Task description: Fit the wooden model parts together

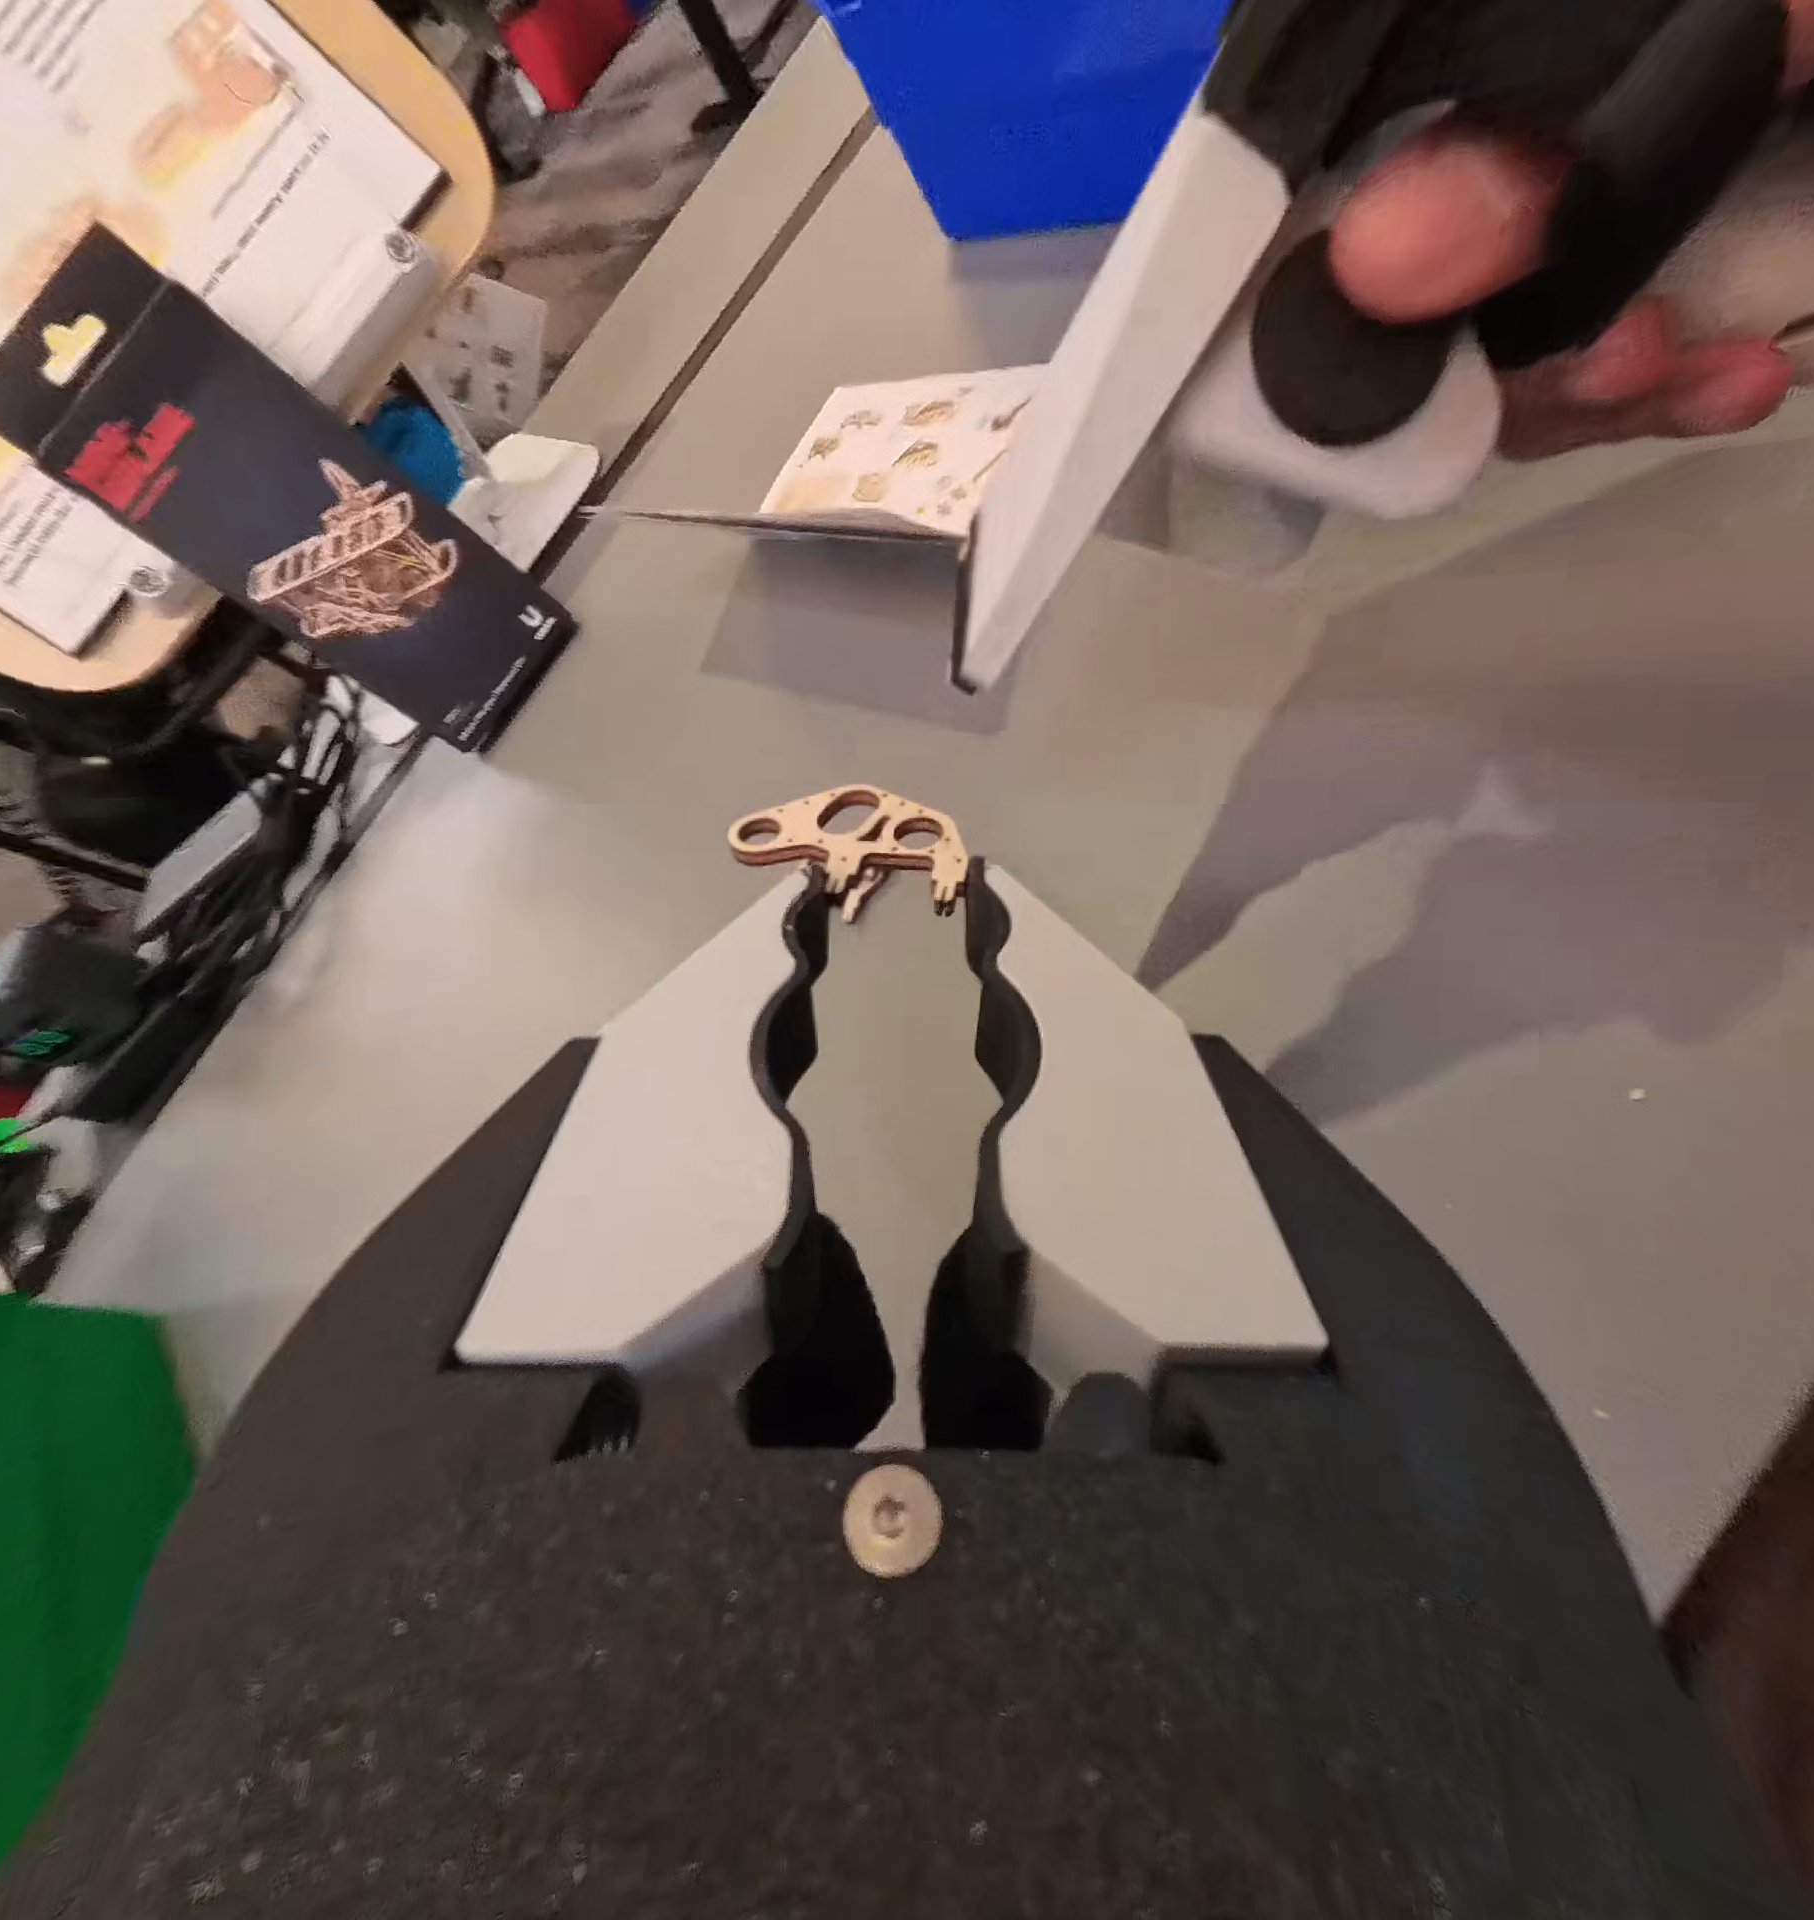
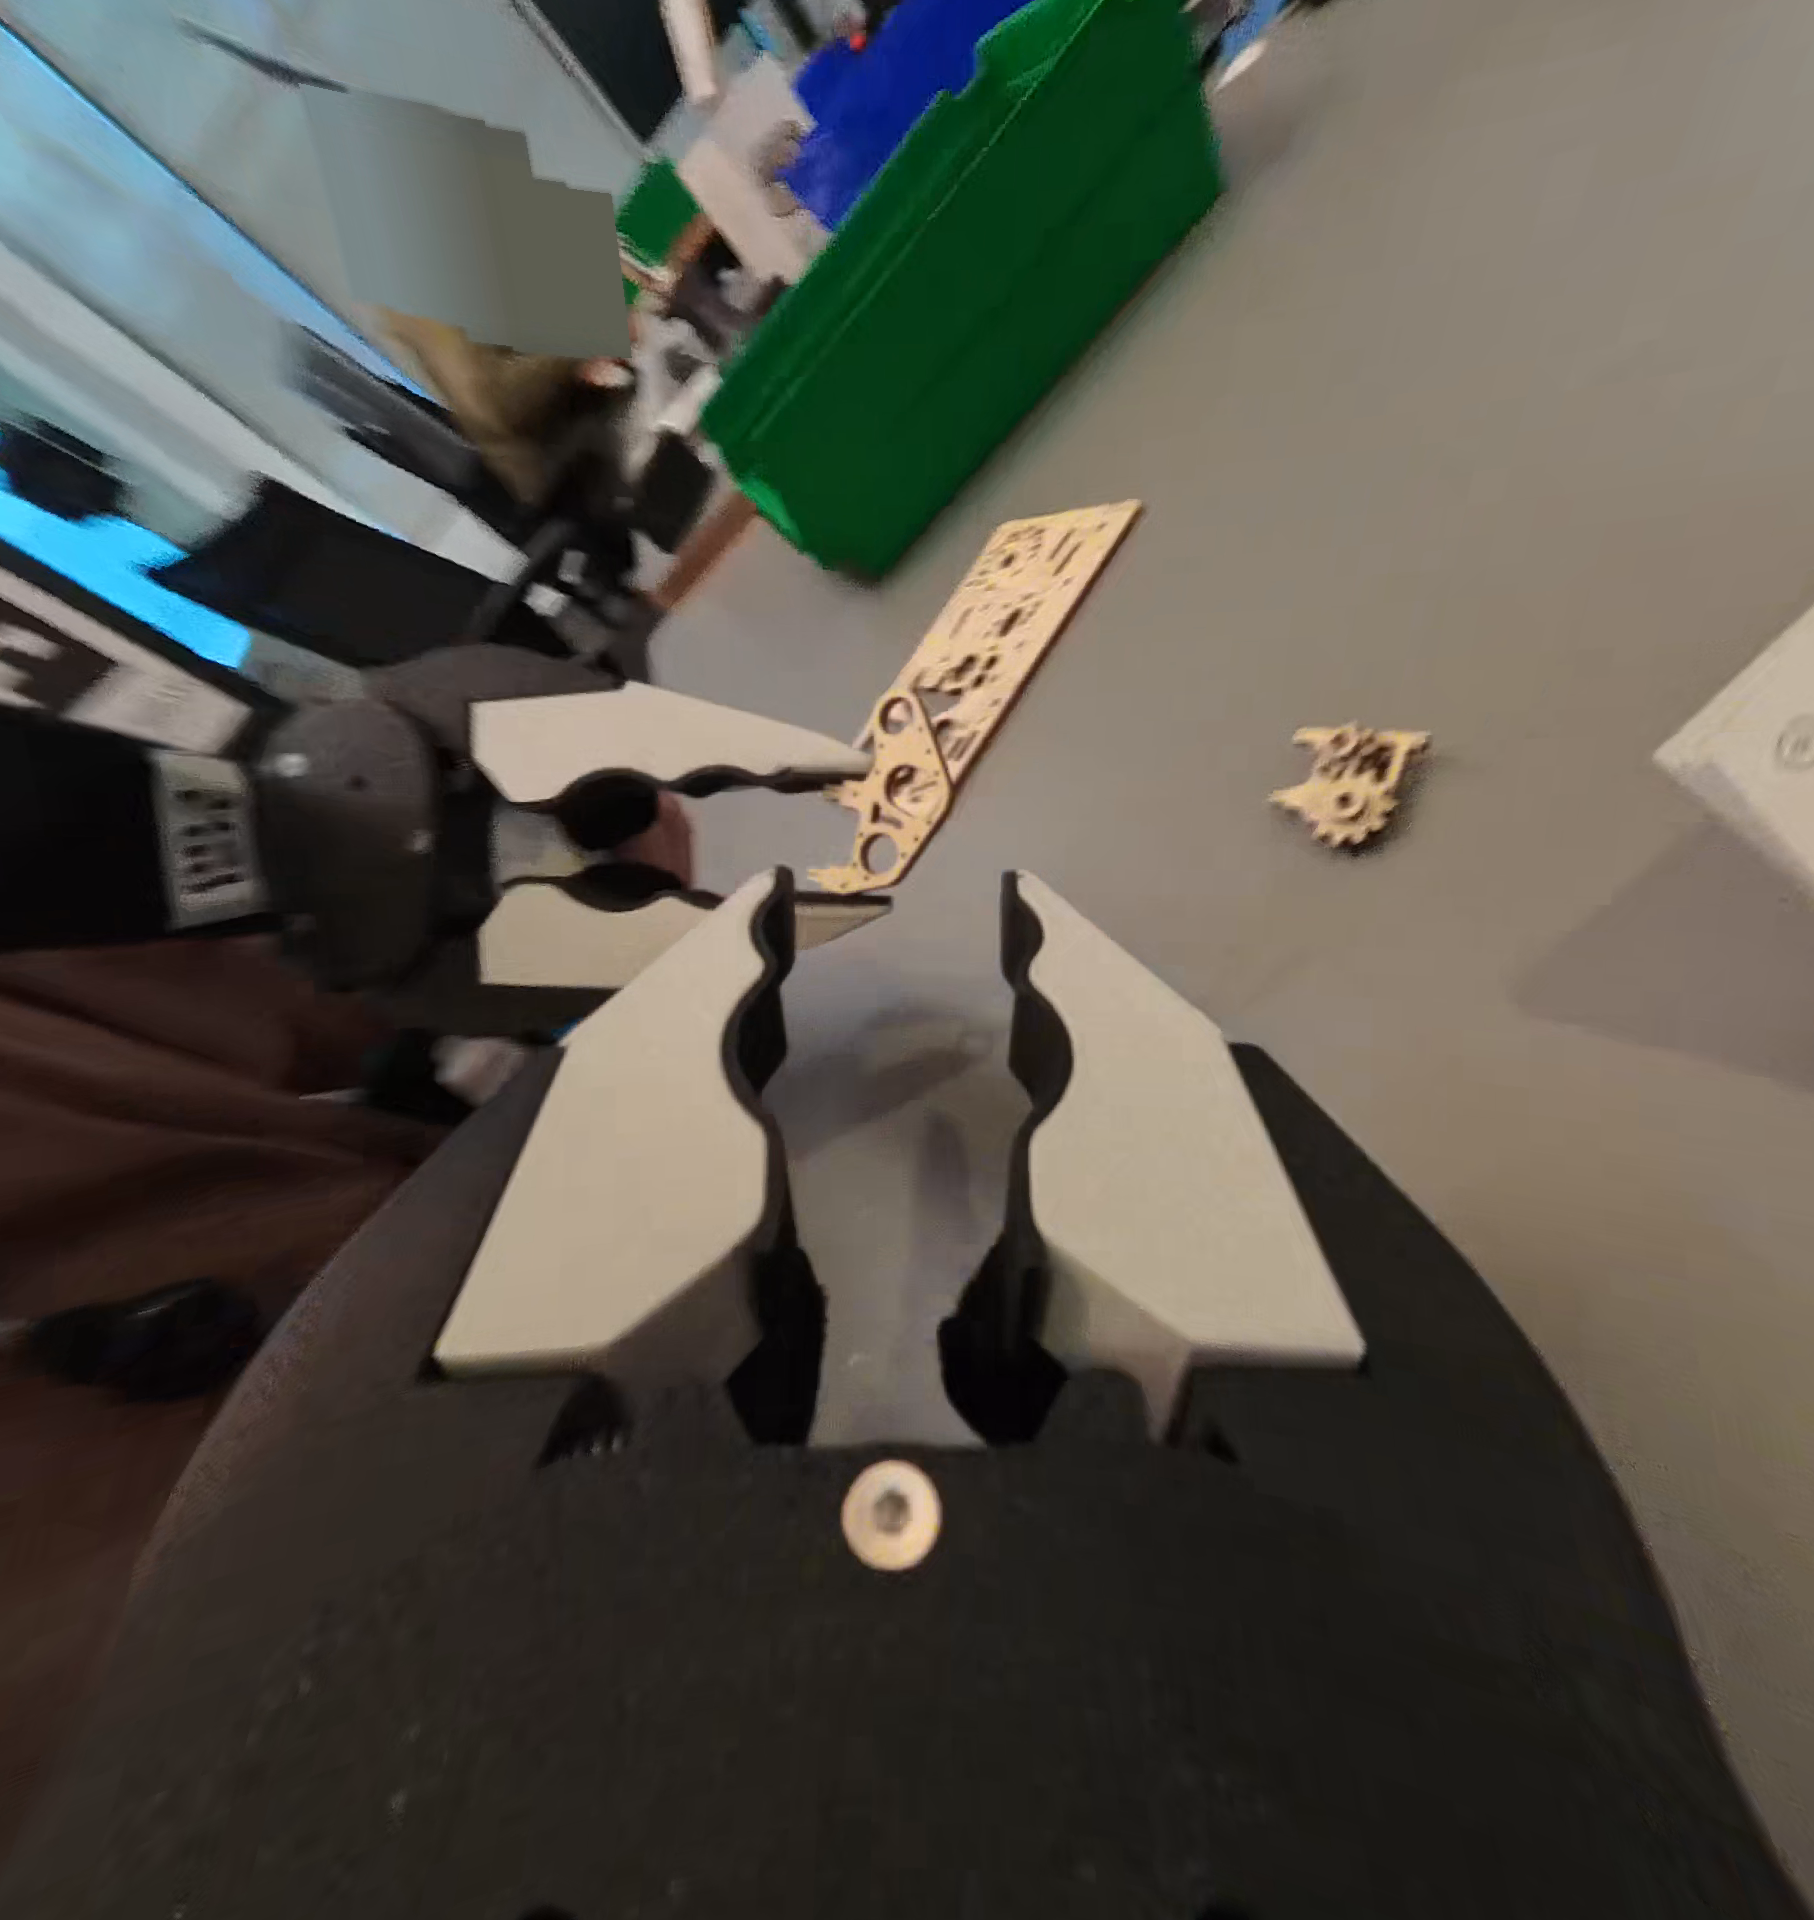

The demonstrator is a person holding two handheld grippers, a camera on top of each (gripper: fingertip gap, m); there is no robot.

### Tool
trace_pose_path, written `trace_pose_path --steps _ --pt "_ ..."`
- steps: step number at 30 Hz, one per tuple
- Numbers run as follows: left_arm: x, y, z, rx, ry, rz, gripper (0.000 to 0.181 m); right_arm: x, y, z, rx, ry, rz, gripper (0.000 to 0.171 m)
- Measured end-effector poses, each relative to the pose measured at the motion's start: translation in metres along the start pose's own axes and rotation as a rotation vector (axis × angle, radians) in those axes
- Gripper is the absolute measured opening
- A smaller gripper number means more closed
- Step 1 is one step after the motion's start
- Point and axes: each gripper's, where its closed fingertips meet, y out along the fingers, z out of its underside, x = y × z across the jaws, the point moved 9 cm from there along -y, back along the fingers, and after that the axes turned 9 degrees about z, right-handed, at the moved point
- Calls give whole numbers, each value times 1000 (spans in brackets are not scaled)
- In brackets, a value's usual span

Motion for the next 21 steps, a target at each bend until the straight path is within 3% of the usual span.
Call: trace_pose_path --steps 3,7,12,16,21 --pt "-8 5 2 48 84 -71 24 16 9 -2 -56 -147 132 42" --pt "-14 7 2 72 151 -124 24 21 16 -2 12 -226 201 38" --pt "-18 6 -1 89 246 -188 24 18 22 2 12 -196 165 40" --pt "-24 7 -3 95 320 -226 24 20 24 3 18 -258 184 30" --pt "-25 10 -2 98 292 -225 24 23 25 5 34 -289 232 26"
